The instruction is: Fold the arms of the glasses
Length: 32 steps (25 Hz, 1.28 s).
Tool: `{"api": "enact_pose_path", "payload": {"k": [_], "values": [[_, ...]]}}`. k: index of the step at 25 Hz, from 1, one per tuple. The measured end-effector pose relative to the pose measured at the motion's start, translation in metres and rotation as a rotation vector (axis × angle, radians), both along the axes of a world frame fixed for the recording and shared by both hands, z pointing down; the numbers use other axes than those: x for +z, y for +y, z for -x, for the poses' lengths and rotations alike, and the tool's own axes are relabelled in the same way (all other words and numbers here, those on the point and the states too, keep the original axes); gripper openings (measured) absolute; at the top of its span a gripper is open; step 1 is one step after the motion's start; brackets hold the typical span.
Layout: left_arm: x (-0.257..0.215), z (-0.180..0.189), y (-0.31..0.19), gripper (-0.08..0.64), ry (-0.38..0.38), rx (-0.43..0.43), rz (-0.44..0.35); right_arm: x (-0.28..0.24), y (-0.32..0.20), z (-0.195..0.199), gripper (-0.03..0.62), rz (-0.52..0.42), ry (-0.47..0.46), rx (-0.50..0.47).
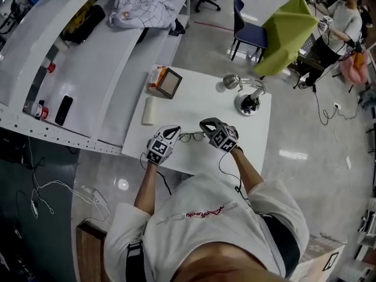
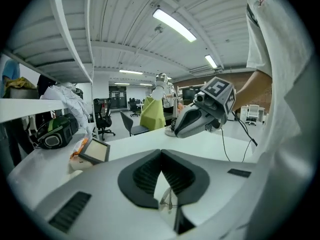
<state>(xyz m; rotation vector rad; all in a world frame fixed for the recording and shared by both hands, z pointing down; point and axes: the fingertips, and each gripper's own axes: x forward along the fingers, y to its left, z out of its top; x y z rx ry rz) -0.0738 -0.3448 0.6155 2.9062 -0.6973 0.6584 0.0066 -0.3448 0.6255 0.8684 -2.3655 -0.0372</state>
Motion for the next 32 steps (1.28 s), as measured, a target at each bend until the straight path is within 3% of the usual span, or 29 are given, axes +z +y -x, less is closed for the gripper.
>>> {"api": "enact_pose_path", "payload": {"k": [5,11,15,18,23,32], "values": [[-0.022,0.002,-0.002,0.029,0.153,-0.055,0.058,-0.037,-0.007,-0.007,0.028,0.017,-0.299,0.17],[-0.065,0.008,0.001,0.029,0.461,-0.116,0.133,-0.081,0.0,-0.02,0.026,0.009,-0.744,0.304],[-0.08,0.011,0.014,0.029,0.554,-0.115,0.138,-0.094,0.017,-0.016,0.026,-0.021,-0.882,0.328],[-0.082,0.012,0.025,0.029,0.562,-0.117,0.129,-0.094,0.028,-0.01,0.026,-0.044,-0.863,0.313],[-0.084,0.013,0.045,0.029,0.554,-0.139,0.107,-0.095,0.049,-0.006,0.025,-0.094,-0.733,0.261],[-0.087,-0.013,0.119,0.029,0.553,-0.206,0.089,-0.087,0.13,-0.031,0.025,-0.094,-0.658,0.219]]}}
